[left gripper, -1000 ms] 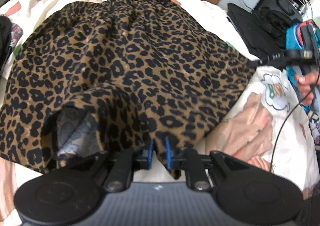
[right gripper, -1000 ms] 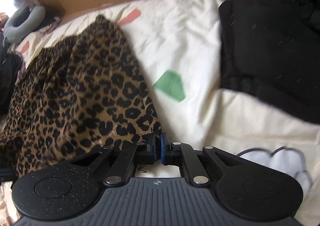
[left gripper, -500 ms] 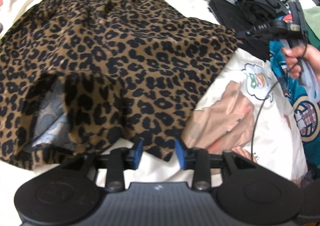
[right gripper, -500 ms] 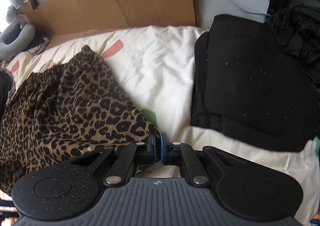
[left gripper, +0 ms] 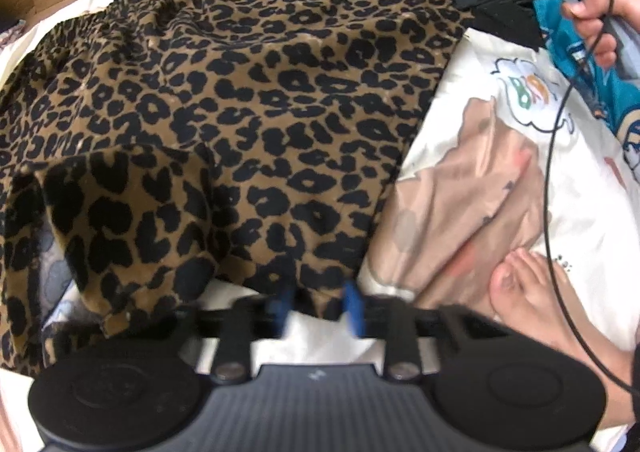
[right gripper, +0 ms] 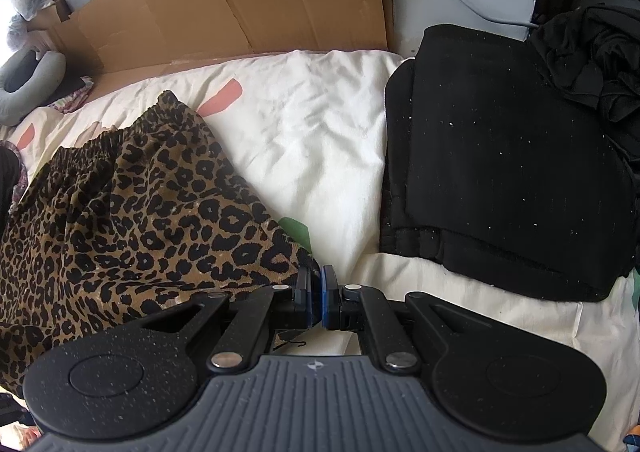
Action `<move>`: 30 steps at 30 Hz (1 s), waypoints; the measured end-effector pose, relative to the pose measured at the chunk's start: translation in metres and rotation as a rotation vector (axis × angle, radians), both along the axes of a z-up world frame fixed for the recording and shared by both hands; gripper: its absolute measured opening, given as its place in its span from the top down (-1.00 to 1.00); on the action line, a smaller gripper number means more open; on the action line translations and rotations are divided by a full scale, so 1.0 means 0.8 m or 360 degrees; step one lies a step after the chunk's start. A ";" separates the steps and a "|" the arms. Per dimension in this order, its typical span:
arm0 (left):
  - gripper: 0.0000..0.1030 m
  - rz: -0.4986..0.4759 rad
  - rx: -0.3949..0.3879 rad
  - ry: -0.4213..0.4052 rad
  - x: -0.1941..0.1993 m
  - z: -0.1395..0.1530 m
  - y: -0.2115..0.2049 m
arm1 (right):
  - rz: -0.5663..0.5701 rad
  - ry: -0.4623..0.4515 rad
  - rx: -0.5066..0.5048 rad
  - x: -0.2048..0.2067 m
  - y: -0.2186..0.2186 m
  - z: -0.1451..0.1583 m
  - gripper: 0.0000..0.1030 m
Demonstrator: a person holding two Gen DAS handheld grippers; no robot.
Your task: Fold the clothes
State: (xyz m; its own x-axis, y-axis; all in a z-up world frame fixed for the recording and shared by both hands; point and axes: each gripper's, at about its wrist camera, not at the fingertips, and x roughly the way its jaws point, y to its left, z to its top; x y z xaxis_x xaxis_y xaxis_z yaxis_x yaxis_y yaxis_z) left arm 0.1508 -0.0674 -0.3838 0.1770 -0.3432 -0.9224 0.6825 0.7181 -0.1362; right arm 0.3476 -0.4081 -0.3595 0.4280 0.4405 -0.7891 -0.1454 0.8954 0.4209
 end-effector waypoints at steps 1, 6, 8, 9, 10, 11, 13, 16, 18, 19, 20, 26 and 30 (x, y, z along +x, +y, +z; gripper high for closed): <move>0.77 0.0013 -0.0015 0.0005 0.001 0.004 0.004 | 0.0001 0.0002 0.0000 0.000 0.000 -0.001 0.96; 0.91 0.0073 -0.0084 0.0039 0.005 0.022 0.025 | 0.0051 -0.0004 -0.0003 0.003 0.000 0.004 0.96; 0.92 0.0080 -0.0085 0.0040 0.004 0.028 0.032 | 0.0065 0.0035 0.0008 0.006 0.000 -0.001 0.94; 0.92 0.0083 -0.0079 0.0041 0.003 0.030 0.034 | 0.0057 0.0071 0.0016 0.006 0.000 -0.008 0.91; 0.92 0.0086 -0.0074 0.0042 0.003 0.032 0.037 | 0.0042 0.0110 0.0026 0.007 -0.001 -0.016 0.89; 0.92 0.0089 -0.0068 0.0043 0.002 0.033 0.040 | 0.0024 0.0146 0.0042 0.006 -0.002 -0.024 0.84; 0.93 0.0094 -0.0050 0.0046 0.001 0.032 0.044 | -0.0019 0.0180 0.0095 0.001 -0.007 -0.034 0.84; 0.93 0.0121 -0.0038 0.0055 0.000 0.030 0.050 | -0.0041 0.0191 0.0135 -0.007 -0.012 -0.044 0.78; 0.93 0.0129 -0.0038 0.0056 -0.001 0.030 0.052 | -0.0047 0.0201 0.0166 -0.012 -0.014 -0.049 0.71; 0.93 0.0133 -0.0039 0.0056 -0.001 0.030 0.053 | -0.0045 0.0202 0.0177 -0.012 -0.014 -0.050 0.65; 0.93 0.0136 -0.0039 0.0056 -0.001 0.030 0.055 | -0.0044 0.0200 0.0185 -0.012 -0.013 -0.052 0.47; 0.93 0.0150 -0.0035 0.0061 -0.001 0.033 0.057 | -0.0013 0.0150 0.0227 -0.010 -0.001 -0.056 0.19; 0.93 0.0163 -0.0036 0.0074 0.004 0.029 0.051 | -0.0043 0.0176 0.0212 -0.005 0.007 -0.073 0.19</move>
